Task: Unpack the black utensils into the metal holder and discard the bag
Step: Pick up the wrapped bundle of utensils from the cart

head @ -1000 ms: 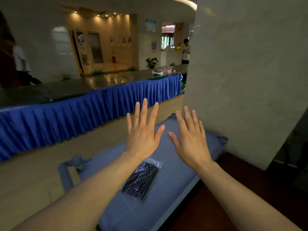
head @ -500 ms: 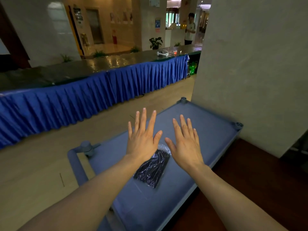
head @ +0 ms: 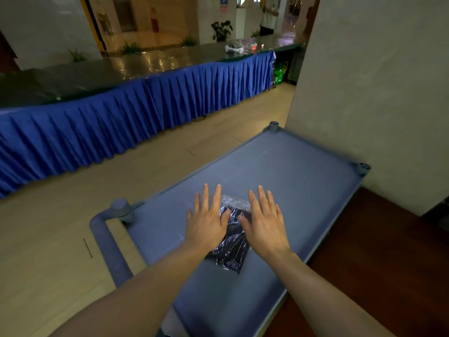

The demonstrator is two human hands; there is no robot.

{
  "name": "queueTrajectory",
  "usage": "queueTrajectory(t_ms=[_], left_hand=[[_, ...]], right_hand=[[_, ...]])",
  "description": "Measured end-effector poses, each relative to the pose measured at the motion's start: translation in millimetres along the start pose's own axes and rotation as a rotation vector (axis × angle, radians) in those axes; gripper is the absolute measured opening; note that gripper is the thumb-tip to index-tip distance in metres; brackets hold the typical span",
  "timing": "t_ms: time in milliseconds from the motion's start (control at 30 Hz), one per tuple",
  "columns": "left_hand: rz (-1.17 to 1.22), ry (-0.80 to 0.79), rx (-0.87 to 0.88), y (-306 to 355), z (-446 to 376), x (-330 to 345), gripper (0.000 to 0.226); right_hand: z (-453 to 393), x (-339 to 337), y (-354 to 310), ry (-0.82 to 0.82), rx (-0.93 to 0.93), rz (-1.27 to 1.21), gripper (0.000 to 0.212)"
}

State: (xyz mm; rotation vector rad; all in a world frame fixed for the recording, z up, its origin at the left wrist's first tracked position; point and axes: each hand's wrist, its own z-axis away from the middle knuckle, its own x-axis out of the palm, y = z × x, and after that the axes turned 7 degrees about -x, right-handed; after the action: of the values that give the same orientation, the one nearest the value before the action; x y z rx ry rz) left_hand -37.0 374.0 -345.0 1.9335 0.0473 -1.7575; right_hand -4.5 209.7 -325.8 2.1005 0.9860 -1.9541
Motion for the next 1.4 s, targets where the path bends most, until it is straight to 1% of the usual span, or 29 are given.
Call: queueTrajectory(t_ms=[100,267,400,467,567,667,833,1033,1167,1300,1400], left_hand=[[0.037,-0.086,-0.056,-9,-6,14,0.072],[0.079,-0.241,-0.199,-17,-13,33,0.077],[0.079,-0.298,-0.241,-18,-12,43,0.079],[0.057,-0.281,-0.227,-18,-13,45,0.072],[0.089,-0.257,-0.215,-16,-18,47,0.055],[0.205,-0.283,-0.26,-11,-24,47,0.045],[0.448,-0.344,-0.46,-8,-32,45,0.026],[0.579,-0.361,-0.575,-11,-37,43,0.025],[0.698,-0.386,-0.648,-11,-39,41,0.024],[0.742,-0.407,-0.702,-10,-39,36,0.027],[0.767,-0.417,-0.717,-6,-40,33,0.017]], right_hand=[[-1,21,2,-0.07,0.038,-0.011,0.07],[0,49,5,-0.157,0.112,-0.049,0.07],[4,64,9,-0.22,0.183,-0.07,0.072],[7,68,12,-0.243,0.213,-0.077,0.073],[11,73,15,-0.256,0.264,-0.111,0.071],[11,77,17,-0.237,0.323,-0.186,0.066],[7,79,16,-0.142,0.41,-0.411,0.06],[4,81,19,-0.051,0.541,-0.563,0.054],[3,84,24,0.004,0.616,-0.627,0.064],[-1,83,27,0.012,0.679,-0.707,0.075],[-2,80,30,0.017,0.709,-0.726,0.075]])
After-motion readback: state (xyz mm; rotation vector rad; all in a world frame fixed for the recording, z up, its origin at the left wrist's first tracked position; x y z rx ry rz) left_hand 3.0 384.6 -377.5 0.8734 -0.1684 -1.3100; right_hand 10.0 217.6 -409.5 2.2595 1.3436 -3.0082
